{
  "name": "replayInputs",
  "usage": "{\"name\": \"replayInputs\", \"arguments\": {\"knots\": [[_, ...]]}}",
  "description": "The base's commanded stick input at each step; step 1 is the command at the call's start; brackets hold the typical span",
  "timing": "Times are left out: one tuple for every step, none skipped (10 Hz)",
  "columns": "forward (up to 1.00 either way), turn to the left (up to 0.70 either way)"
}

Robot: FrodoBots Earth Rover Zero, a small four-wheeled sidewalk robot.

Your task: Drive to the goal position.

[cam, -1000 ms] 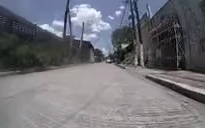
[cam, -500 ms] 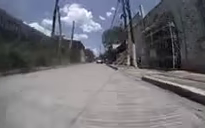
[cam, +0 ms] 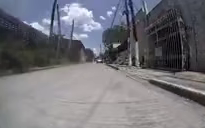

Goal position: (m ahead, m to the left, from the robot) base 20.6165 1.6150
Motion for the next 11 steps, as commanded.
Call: {"name": "replayInputs", "arguments": {"knots": [[1.0,0.0],[1.0,0.0],[1.0,0.0],[1.0,0.0],[1.0,0.0],[1.0,0.0],[1.0,0.0],[1.0,0.0],[1.0,0.0],[1.0,0.0],[1.0,0.0]]}}
